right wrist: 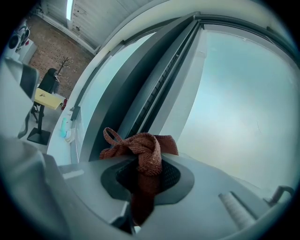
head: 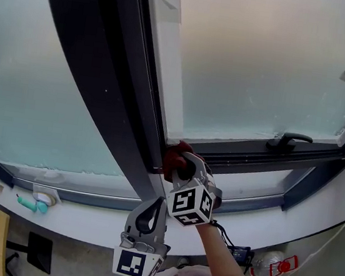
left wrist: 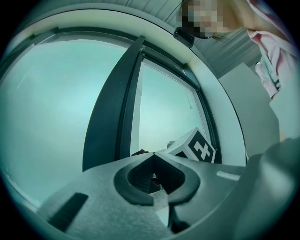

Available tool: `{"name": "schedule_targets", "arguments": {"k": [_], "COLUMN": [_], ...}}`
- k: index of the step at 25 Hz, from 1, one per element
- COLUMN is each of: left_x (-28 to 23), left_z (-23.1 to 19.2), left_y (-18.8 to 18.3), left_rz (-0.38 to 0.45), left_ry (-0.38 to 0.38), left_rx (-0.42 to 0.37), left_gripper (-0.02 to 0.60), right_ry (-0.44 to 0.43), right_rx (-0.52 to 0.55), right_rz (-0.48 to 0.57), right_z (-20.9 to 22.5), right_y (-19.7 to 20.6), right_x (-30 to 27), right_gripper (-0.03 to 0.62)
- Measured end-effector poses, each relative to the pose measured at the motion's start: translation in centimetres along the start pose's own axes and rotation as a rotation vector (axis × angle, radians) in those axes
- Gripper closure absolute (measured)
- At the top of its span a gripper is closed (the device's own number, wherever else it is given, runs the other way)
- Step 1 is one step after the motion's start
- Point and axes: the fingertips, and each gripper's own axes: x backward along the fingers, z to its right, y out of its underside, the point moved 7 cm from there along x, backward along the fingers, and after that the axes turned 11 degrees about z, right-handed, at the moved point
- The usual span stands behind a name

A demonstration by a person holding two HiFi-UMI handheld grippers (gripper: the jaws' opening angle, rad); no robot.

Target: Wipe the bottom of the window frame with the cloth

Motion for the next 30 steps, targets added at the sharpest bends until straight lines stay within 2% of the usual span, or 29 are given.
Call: {"name": "schedule_targets", "arguments": {"k": [16,30], "left_x": [-0.7,-2.3], "left_z": [1.7,4.0], "left_y": [0.5,1.4], "left_rz": [-0.005,-0.018], "left_ry": [0.024,0.093], "left_rx": [0.035,0.070], "left_gripper": [0.584,0.584], "right_ry": [-0.001,0.033], "right_rx": [-0.041,-0.085], "right_rz": [0.019,0.012], "right_z": [1.2,3.6], "right_y": [0.9,2.3], "right_x": [1.3,3.0], "right_gripper": [0.536,0.536]}}
